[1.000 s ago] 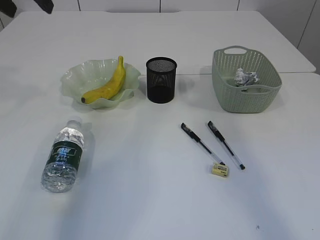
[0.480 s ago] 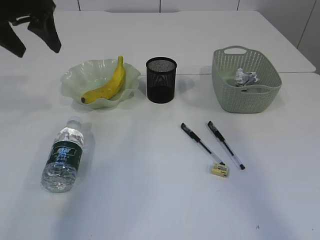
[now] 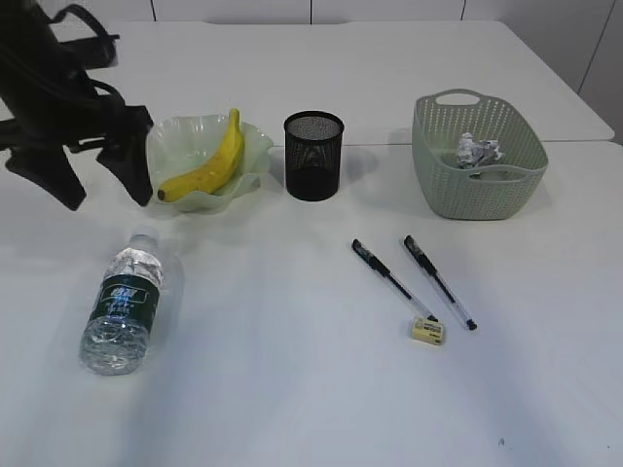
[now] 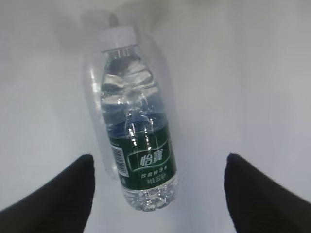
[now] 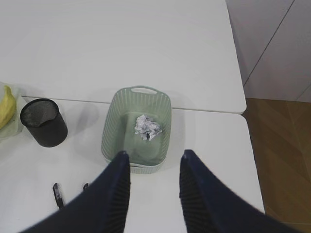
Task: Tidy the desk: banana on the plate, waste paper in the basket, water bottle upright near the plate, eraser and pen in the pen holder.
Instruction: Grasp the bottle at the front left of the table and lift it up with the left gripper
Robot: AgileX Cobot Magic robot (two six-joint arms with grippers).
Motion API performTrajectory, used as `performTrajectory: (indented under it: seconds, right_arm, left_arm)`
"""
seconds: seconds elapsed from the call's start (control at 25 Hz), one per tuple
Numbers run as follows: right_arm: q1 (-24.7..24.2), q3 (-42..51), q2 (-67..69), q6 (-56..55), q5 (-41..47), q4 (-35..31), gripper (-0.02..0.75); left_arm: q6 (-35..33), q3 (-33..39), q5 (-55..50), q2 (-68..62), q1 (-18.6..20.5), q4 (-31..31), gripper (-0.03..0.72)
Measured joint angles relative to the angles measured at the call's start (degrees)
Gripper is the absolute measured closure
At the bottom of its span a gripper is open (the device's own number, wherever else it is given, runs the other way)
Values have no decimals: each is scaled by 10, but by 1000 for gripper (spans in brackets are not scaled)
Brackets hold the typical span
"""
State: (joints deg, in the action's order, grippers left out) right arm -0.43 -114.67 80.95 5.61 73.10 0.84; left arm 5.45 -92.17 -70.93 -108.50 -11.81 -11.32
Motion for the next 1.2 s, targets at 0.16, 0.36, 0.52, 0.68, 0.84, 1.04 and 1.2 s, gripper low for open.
performTrajectory:
  seconds: [0.16, 0.36, 0.52, 0.68, 0.84, 1.04, 1.2]
  right_arm:
    - [0, 0, 0, 0, 0, 0, 477]
    - [0, 0, 0, 0, 0, 0, 477]
    - [0, 0, 0, 0, 0, -1, 477]
    - [0, 0, 0, 0, 0, -1, 477]
    - [0, 0, 0, 0, 0, -1, 477]
    - [0, 0, 0, 0, 0, -1, 477]
    - [0, 0, 0, 0, 0, -1, 477]
  left_arm:
    - [0, 0, 4, -28, -18, 5, 95]
    - [4, 0, 8, -59, -21, 23, 95]
    - [5, 0, 10, -69, -21, 35, 95]
    - [6, 0, 10, -87, -21, 42, 95]
    - [6, 0, 12, -106, -21, 42, 95]
    - [6, 0, 13, -115, -21, 42, 95]
    - [6, 0, 13, -122, -21, 43, 95]
